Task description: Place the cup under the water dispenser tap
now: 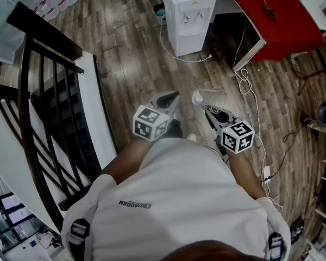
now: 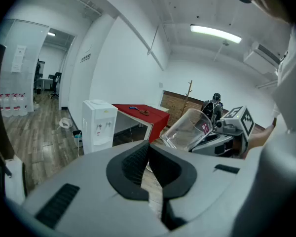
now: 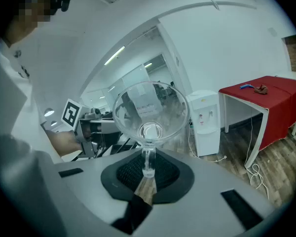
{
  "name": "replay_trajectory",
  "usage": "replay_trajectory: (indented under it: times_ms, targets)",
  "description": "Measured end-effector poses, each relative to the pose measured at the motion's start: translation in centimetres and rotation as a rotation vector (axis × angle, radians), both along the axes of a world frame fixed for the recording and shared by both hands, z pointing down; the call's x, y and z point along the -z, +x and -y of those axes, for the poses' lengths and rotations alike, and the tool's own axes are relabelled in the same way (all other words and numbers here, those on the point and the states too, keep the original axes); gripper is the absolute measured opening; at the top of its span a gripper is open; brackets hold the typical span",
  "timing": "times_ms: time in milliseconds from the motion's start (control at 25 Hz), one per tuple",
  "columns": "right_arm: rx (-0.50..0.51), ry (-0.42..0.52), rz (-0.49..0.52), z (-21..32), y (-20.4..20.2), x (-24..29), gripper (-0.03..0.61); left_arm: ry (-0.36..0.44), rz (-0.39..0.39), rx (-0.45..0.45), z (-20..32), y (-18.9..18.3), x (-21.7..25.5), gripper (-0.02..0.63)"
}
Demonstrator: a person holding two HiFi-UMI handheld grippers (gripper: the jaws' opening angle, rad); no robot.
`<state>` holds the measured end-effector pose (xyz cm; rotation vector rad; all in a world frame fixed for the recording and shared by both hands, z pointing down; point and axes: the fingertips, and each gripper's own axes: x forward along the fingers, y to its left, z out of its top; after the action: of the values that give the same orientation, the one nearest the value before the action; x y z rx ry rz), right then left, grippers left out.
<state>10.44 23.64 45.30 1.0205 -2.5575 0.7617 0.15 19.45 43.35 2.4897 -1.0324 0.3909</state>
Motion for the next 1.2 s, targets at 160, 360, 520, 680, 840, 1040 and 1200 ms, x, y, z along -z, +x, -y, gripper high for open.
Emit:
replay_trajectory:
  times_ms: [160,360,520,680,840,1040,1200]
  targets:
    - [-0.013,-0.001,0.005,-0.2,-0.1,-0.1,0.039,0.007,-0.002,-0.004,-0.2,-0.3,0.2,-0.003]
    - [-0.023,0.012,0.012,-0.2,0.0,0.6,0.039,0.009,-0.005,-0.006,0.0,0.0,0.5,-0.003]
    - [-0.028,0.011,0.054,-0.3,0.2,1.0,0.04,0.02,-0.007,-0.015,-0.1,0.7,1.0,-0.003]
    - [-0.029,0.014,0.081,-0.3,0.4,1.3,0.04,0.025,-0.008,-0.015,-0.3,1.0,1.1,-0.003]
    - [-0.014,0.017,0.081,-0.6,0.5,1.1,0.04,0.018,-0.006,-0.002,-0.7,1.0,0.8,-0.003]
    - [-0.001,0.002,0.062,-1.0,0.7,0.3,0.04,0.008,0.002,0.012,-1.2,1.0,0.4,-0.003]
    - [0.001,-0.013,0.076,-0.8,0.7,0.1,0.04,-0.012,0.007,0.032,-1.3,0.6,-0.2,-0.003]
